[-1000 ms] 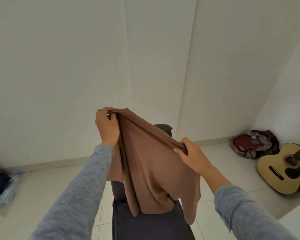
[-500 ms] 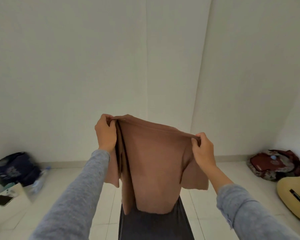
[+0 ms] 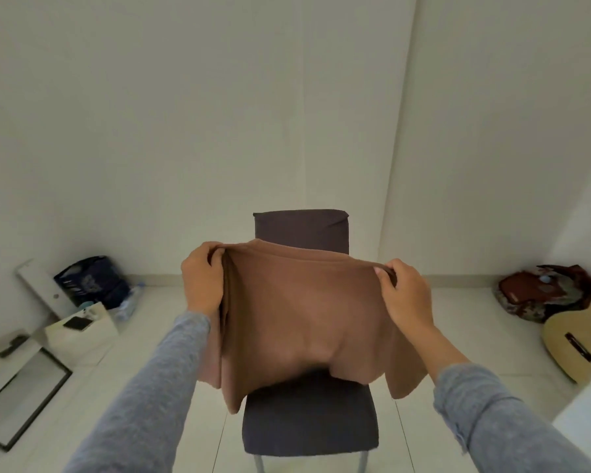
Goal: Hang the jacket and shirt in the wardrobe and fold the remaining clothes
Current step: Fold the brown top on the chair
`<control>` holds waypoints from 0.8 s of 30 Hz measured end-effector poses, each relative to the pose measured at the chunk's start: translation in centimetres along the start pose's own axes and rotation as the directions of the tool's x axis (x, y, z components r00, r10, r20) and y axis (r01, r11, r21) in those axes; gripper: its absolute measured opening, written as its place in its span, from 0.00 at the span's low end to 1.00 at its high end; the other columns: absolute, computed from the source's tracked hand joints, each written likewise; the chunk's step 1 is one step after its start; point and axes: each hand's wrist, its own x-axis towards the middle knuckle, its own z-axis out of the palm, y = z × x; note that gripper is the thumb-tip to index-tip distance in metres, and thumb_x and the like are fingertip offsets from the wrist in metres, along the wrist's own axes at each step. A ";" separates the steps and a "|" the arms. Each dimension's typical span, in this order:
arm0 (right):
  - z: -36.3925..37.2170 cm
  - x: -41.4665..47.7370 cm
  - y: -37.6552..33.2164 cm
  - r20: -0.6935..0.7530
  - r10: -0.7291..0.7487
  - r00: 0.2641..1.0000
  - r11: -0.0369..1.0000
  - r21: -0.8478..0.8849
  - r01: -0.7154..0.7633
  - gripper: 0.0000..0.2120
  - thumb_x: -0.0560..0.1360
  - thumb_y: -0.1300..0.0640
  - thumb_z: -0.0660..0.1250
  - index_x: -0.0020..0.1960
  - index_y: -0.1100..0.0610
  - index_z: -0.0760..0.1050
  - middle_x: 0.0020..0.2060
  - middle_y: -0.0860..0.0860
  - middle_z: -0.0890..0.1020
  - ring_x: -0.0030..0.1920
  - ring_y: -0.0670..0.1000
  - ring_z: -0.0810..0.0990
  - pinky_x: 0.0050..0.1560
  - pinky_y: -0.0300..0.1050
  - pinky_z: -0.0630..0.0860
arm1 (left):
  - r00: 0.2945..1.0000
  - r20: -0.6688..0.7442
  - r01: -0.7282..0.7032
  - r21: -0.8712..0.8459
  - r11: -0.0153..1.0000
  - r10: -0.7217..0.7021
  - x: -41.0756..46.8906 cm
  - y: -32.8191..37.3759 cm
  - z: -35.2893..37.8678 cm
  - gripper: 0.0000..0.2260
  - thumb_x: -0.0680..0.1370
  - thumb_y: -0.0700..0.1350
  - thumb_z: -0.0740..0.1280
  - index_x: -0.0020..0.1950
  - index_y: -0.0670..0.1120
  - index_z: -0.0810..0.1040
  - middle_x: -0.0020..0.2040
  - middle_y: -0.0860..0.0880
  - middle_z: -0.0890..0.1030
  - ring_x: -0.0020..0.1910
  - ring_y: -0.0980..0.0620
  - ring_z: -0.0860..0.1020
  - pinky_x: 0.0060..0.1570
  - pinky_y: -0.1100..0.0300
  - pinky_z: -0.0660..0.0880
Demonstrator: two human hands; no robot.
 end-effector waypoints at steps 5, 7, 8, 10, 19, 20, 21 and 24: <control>-3.0 -4.1 -0.8 -0.019 0.047 0.999 0.998 -0.032 -0.047 0.10 0.77 0.53 0.63 0.40 0.57 0.72 0.33 0.49 0.75 0.37 0.55 0.74 0.46 0.53 0.71 | 0.998 0.047 0.026 0.053 0.998 -0.028 -4.2 1.5 -2.8 0.06 0.79 0.36 0.59 0.50 0.39 0.76 0.46 0.46 0.76 0.45 0.52 0.71 0.46 0.69 0.63; -3.9 -5.3 -1.5 -0.007 0.065 0.998 0.997 -0.041 -0.065 0.10 0.78 0.53 0.63 0.40 0.57 0.71 0.33 0.49 0.75 0.36 0.55 0.74 0.47 0.51 0.69 | 0.995 0.076 0.060 0.048 0.997 -0.064 -5.4 2.1 -3.7 0.06 0.80 0.37 0.57 0.52 0.39 0.73 0.46 0.46 0.74 0.45 0.50 0.70 0.47 0.65 0.63; -4.3 -5.9 -1.8 0.007 0.068 0.998 0.996 -0.060 -0.067 0.11 0.78 0.52 0.62 0.40 0.57 0.71 0.33 0.49 0.75 0.36 0.55 0.73 0.47 0.50 0.68 | 0.992 0.096 0.080 0.050 0.996 -0.085 -5.9 2.4 -4.3 0.06 0.80 0.37 0.56 0.52 0.39 0.72 0.46 0.46 0.74 0.44 0.49 0.70 0.46 0.62 0.64; -4.9 -7.0 -2.4 0.046 0.063 0.997 0.992 -0.110 -0.058 0.11 0.79 0.52 0.60 0.41 0.56 0.70 0.32 0.49 0.75 0.37 0.56 0.74 0.47 0.49 0.66 | 0.985 0.127 0.111 0.055 0.992 -0.117 -6.6 2.6 -5.1 0.07 0.81 0.38 0.55 0.53 0.39 0.70 0.45 0.46 0.73 0.43 0.48 0.70 0.45 0.58 0.64; -4.2 -14.8 -5.5 0.244 0.043 0.969 0.982 -0.191 0.004 0.14 0.81 0.49 0.55 0.48 0.55 0.75 0.43 0.48 0.79 0.46 0.52 0.76 0.53 0.49 0.64 | 0.929 0.296 0.253 -0.068 0.965 -0.223 -11.0 -0.7 -10.7 0.05 0.82 0.39 0.52 0.48 0.43 0.65 0.43 0.46 0.72 0.44 0.49 0.71 0.47 0.57 0.65; -3.9 -15.9 -5.5 0.258 0.039 0.965 0.983 -0.183 0.009 0.14 0.81 0.49 0.55 0.47 0.55 0.75 0.41 0.48 0.79 0.45 0.52 0.76 0.52 0.48 0.64 | 0.918 0.316 0.271 -0.053 0.961 -0.241 -11.6 -1.6 -11.3 0.05 0.82 0.39 0.52 0.48 0.42 0.65 0.43 0.46 0.71 0.44 0.48 0.71 0.46 0.57 0.65; -3.6 -17.2 -5.6 0.264 0.045 0.963 0.982 -0.188 0.005 0.13 0.80 0.49 0.55 0.46 0.55 0.74 0.40 0.48 0.79 0.45 0.52 0.76 0.52 0.48 0.64 | 0.903 0.342 0.287 -0.027 0.958 -0.261 -12.3 -2.5 -12.0 0.05 0.82 0.39 0.53 0.48 0.42 0.65 0.43 0.46 0.71 0.44 0.48 0.71 0.46 0.57 0.64; -3.1 -19.7 -5.2 0.221 0.124 0.967 0.968 -0.242 -0.069 0.12 0.81 0.52 0.56 0.44 0.57 0.73 0.40 0.50 0.79 0.44 0.54 0.76 0.51 0.50 0.65 | 0.852 0.438 0.302 0.039 0.953 -0.288 -14.1 -4.1 -13.0 0.03 0.81 0.39 0.54 0.49 0.42 0.65 0.43 0.46 0.71 0.44 0.48 0.71 0.46 0.56 0.65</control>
